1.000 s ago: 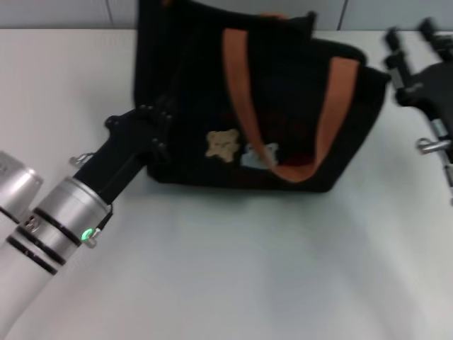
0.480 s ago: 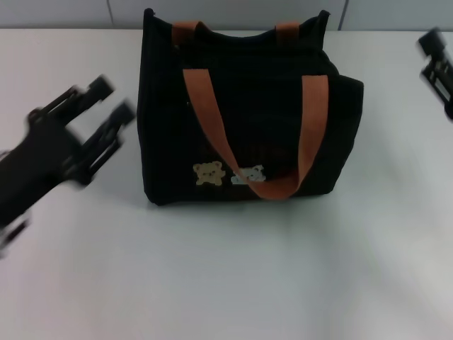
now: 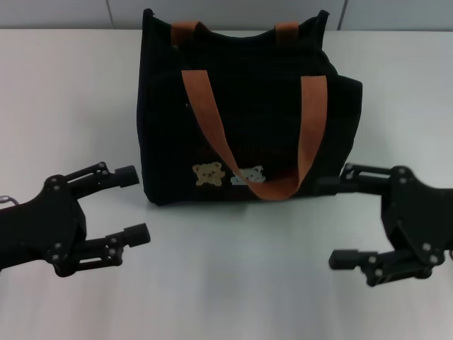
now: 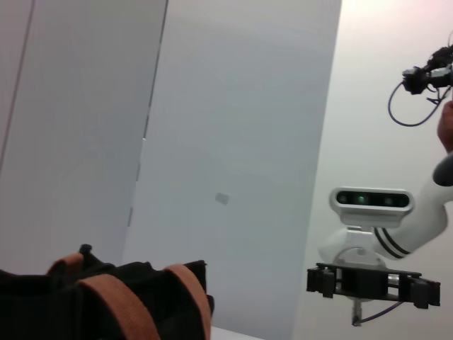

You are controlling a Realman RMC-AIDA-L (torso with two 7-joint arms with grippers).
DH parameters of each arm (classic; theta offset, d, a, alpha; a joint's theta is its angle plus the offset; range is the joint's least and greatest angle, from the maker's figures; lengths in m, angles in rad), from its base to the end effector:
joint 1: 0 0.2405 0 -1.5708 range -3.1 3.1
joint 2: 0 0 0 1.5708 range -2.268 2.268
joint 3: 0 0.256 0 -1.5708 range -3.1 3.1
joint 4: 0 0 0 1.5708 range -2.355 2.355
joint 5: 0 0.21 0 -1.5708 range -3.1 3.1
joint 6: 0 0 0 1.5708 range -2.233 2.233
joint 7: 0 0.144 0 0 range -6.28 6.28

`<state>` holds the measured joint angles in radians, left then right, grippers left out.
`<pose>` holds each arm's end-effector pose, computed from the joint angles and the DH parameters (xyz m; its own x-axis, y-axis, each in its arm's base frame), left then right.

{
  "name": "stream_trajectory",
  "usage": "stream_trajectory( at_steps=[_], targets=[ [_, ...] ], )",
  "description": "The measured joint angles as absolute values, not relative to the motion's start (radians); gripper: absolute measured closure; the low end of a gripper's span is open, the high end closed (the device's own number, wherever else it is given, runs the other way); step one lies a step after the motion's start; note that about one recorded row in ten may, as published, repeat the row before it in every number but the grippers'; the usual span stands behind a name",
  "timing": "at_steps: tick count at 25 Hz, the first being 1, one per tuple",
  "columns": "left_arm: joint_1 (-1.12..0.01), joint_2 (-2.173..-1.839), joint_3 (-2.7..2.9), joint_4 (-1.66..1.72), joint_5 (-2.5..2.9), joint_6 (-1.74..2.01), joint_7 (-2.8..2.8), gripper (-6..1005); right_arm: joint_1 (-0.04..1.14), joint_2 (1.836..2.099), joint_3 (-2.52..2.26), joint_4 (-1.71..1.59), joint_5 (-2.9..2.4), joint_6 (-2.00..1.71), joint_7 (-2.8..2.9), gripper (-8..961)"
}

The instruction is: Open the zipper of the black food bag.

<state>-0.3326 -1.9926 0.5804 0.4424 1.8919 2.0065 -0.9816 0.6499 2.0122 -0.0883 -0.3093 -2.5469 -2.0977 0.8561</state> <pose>-0.2960 0.2273 0.0316 0.6490 0.1384 0.7481 0.2880 -0.9548 -0.0732 0.2410 0.2642 0.0054 0.6799 -0.0893 -0.7278 -0.0290 -0.9951 0.0950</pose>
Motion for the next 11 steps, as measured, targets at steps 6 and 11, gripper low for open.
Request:
stream_trajectory(
  at_steps=[6,11],
  targets=[
    [-0.331,-1.999,0.588,0.451,1.888,2.009,-0.987,181,0.656,2.040,-0.101,-0.348,-2.548,-2.113,0.871,126],
    [-0.331,-2.003,0.588,0.452,1.888,2.011,-0.994,181,0.655,2.040,-0.102,-0.347,-2.548,-2.115,0.880,126]
  ],
)
